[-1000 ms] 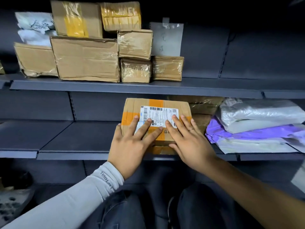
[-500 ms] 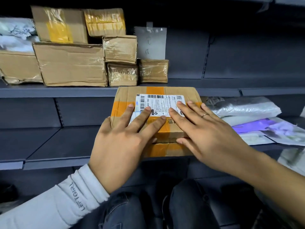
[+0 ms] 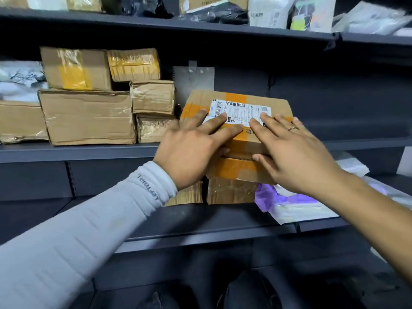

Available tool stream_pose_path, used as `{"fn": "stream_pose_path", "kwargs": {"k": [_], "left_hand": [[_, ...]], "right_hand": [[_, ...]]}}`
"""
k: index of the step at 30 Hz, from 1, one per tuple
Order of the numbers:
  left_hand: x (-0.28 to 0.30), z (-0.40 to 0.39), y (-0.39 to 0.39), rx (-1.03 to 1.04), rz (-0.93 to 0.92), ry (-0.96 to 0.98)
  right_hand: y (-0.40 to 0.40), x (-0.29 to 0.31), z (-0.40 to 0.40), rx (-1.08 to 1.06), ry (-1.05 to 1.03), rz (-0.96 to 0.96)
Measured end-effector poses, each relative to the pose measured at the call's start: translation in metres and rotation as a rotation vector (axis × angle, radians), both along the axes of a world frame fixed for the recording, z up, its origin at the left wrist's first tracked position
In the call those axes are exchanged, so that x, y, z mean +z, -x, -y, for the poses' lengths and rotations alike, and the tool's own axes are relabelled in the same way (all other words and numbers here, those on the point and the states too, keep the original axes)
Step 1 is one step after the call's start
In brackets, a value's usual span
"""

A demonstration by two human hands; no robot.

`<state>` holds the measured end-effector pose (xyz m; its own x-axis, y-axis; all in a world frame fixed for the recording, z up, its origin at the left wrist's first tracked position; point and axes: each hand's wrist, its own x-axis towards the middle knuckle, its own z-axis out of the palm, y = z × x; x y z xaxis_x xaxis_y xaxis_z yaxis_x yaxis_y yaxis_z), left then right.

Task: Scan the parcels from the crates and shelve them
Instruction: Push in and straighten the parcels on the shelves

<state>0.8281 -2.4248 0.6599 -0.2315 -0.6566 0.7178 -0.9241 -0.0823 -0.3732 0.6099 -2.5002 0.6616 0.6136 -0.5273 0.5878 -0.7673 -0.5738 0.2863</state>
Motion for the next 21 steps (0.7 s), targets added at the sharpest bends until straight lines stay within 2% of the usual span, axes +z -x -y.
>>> {"fn": "stream_pose_path", "kwargs": {"k": [4, 9, 11, 13, 17, 21], "left_hand": [[-0.013, 0.031, 0.003, 0.06, -0.042, 0.04], [-0.028, 0.048, 0.007, 0.003, -0.033, 0.094], [-0.029, 0.053, -0.001, -0.038, -0.042, 0.118], [-0.029, 0.056, -0.009, -0.079, -0.033, 0.133], [-0.021, 0.059, -0.014, -0.135, -0.118, 0.12], [-0.014, 0.059, -0.018, -0.222, -0.189, 0.086]], "right_hand": [[-0.019, -0.005, 0.02, -0.091, -0.057, 0.031], [-0.04, -0.012, 0.025, -0.114, -0.024, 0.118], [-0.038, -0.017, 0.03, -0.03, 0.024, 0.169], [-0.027, -0.02, 0.038, 0.139, 0.055, 0.255], [0.012, -0.015, 0.063, 0.466, -0.089, 0.329], [0.032, -0.007, 0.101, 0.421, -0.076, 0.221]]}}
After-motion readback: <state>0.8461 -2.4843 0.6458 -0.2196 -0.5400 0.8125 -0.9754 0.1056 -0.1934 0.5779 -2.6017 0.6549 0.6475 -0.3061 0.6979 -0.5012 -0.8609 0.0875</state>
